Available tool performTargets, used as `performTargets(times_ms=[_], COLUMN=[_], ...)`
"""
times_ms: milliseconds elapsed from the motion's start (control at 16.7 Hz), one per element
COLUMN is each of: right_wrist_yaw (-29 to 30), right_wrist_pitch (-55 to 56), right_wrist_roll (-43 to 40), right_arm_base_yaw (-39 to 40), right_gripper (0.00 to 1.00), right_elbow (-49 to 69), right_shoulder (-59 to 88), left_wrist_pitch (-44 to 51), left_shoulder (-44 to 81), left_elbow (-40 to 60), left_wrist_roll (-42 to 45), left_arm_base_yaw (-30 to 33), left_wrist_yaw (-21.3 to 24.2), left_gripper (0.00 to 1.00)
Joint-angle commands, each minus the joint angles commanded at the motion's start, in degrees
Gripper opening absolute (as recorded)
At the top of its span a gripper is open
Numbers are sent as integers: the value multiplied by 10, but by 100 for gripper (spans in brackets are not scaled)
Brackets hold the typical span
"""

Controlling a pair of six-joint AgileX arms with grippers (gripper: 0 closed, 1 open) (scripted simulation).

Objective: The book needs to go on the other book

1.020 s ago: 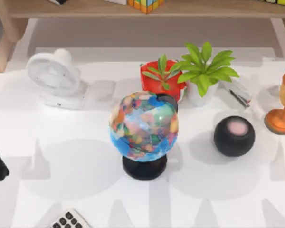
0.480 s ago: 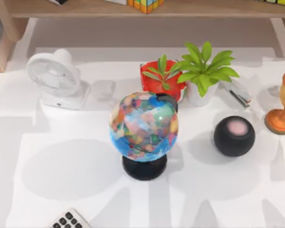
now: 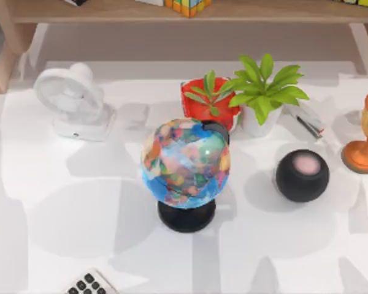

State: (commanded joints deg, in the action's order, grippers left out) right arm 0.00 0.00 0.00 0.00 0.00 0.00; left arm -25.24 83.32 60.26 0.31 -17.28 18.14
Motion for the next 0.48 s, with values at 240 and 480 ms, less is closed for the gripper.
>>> performTargets(times_ms=[240, 480], right_wrist_yaw=[0, 0], right_wrist_pitch=[0, 0], right_wrist_roll=[0, 0], right_arm_base_yaw=[0, 0], right_gripper=[100, 100], right_elbow=[0, 0], right_shoulder=[0, 0], left_wrist_pitch=[-51, -79], left_shoulder=[199, 308], left_elbow=[128, 201], left_wrist_roll=[-1, -2], left_arm_base_yaw=[-35, -56], left_wrist_yaw=[43, 69], left_gripper=[100, 100])
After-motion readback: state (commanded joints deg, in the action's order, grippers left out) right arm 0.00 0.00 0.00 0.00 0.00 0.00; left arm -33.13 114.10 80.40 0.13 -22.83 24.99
